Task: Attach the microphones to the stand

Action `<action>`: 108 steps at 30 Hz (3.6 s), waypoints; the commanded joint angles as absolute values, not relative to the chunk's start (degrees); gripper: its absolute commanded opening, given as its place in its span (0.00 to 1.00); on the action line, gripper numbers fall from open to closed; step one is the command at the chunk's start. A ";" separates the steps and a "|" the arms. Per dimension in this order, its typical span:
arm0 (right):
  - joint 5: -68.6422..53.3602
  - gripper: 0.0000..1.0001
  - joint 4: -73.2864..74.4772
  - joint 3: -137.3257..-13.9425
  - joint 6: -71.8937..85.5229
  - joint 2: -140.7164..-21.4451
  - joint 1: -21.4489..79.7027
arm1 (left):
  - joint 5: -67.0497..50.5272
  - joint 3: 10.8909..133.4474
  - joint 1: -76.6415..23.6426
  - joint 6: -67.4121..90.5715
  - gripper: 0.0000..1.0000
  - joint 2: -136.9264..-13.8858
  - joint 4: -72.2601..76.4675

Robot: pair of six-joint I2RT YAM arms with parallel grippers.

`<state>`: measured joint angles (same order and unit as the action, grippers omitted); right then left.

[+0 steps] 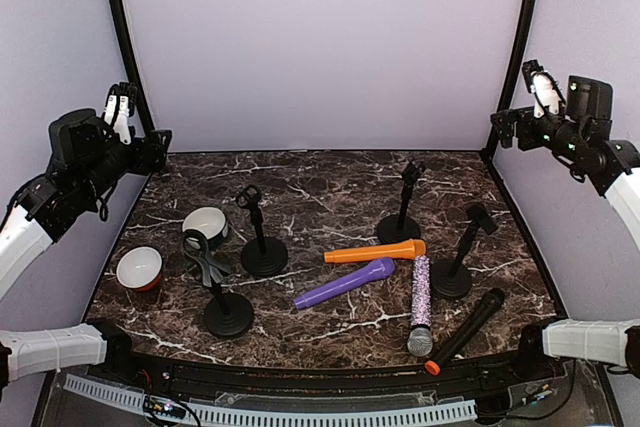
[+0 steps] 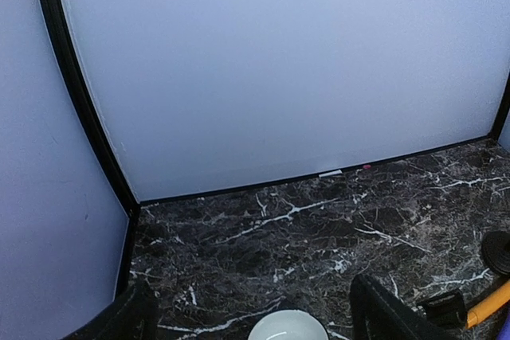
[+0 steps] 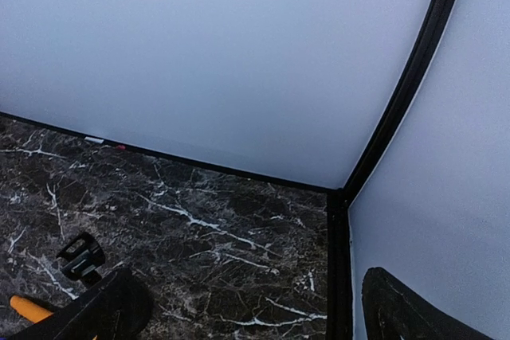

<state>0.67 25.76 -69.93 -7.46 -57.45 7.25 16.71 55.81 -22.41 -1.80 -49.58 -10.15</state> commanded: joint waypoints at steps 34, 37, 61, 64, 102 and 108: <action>-38.67 0.75 32.45 -67.75 -21.92 -73.72 35.25 | -34.95 74.60 -25.19 28.55 0.65 -54.52 -77.88; -37.51 0.75 32.25 -67.19 -22.52 -72.84 35.31 | -34.35 73.71 -25.38 28.17 0.61 -55.20 -78.87; -37.03 0.76 30.69 -64.07 -21.27 -72.09 35.39 | -8.07 79.89 -34.06 37.98 0.27 -67.15 -81.28; -36.97 0.76 31.00 -64.20 -21.43 -72.05 35.42 | -7.82 80.56 -34.02 38.08 0.23 -67.51 -79.44; -36.12 0.77 31.07 -62.17 -22.06 -70.94 35.53 | -9.50 78.46 -34.01 35.99 0.29 -66.08 -69.07; -36.00 0.77 30.81 -62.12 -22.10 -71.38 35.55 | -11.39 80.28 -34.01 31.89 0.17 -66.48 -65.29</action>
